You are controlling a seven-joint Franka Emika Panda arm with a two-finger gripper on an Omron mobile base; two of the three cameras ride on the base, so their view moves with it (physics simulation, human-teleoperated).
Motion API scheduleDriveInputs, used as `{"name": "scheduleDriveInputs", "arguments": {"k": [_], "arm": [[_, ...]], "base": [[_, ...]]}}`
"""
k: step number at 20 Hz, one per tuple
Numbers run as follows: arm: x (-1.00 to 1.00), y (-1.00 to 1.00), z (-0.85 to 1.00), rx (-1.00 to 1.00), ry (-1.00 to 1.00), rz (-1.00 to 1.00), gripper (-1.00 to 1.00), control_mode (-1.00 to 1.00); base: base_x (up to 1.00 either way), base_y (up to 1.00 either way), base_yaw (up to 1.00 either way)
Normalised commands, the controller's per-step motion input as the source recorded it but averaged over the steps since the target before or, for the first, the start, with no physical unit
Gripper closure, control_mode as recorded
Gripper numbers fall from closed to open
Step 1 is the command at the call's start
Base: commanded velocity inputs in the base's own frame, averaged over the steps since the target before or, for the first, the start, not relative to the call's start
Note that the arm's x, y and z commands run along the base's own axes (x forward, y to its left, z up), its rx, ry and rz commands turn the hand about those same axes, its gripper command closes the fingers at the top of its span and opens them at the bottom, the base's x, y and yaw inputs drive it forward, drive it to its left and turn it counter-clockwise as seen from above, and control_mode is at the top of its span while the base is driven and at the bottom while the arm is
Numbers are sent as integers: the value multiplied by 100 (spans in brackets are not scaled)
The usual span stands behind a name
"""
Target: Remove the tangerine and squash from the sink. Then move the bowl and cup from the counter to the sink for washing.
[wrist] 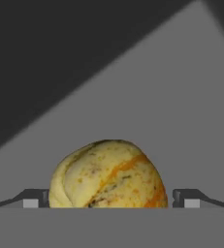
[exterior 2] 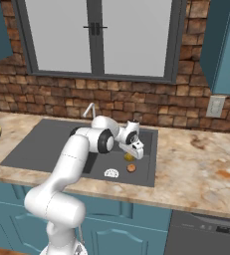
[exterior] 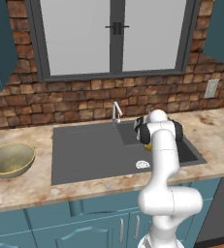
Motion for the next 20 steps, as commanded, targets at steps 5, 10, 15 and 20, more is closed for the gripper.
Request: {"name": "scheduleDriveInputs", "arguments": {"k": [5,10,15,20], "arm": [[-7,2,-16,6,7,-13,-100,-100],[-9,4,-16,3,7,-11,100,-100],[-21,-7,-4,0,-3,-7,100,-100],[-27,-6,22,0,-15,-4,100,-100]], "base": [[0,0,0],[0,0,0],[0,0,0],[0,0,0]]}}
